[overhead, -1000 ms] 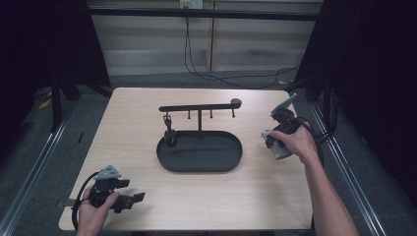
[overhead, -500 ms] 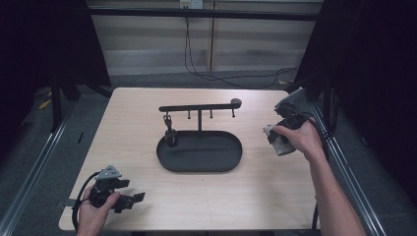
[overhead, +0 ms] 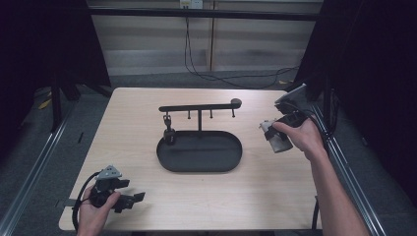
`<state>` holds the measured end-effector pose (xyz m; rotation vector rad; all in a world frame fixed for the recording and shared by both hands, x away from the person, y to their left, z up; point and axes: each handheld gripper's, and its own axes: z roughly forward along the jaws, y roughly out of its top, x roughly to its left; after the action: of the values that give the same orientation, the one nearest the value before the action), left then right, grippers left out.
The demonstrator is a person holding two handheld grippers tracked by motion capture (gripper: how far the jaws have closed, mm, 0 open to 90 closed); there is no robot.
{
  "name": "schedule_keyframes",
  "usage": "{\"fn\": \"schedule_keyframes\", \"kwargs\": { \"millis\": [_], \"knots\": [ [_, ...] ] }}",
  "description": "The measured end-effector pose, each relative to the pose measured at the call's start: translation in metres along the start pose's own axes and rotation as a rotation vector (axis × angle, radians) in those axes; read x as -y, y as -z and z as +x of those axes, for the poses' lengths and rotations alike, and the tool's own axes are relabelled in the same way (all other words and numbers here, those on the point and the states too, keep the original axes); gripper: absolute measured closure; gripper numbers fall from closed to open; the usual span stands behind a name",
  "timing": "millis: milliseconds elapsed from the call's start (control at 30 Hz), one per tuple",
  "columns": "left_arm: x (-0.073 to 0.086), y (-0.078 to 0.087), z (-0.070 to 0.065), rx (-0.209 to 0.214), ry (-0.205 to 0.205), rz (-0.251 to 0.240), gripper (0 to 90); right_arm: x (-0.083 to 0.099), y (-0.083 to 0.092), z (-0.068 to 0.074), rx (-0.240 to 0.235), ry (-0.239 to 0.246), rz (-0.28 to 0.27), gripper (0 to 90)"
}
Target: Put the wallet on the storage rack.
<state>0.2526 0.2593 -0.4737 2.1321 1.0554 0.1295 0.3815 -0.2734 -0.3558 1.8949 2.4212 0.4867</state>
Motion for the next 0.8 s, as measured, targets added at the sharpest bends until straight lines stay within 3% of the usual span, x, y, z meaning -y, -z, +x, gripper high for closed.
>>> {"fn": "schedule_keyframes", "kwargs": {
  "millis": [367, 800],
  "knots": [
    [0.0, 0.001, 0.0, 0.012, 0.006, -0.014, 18.5, -0.003, 0.002, 0.016, -0.083, 0.023, -0.067, 33.1],
    [0.0, 0.002, 0.0, 0.026, 0.001, -0.03, 18.1, -0.003, -0.011, 0.036, -0.158, 0.053, -0.104, 33.1]
  ]
}}
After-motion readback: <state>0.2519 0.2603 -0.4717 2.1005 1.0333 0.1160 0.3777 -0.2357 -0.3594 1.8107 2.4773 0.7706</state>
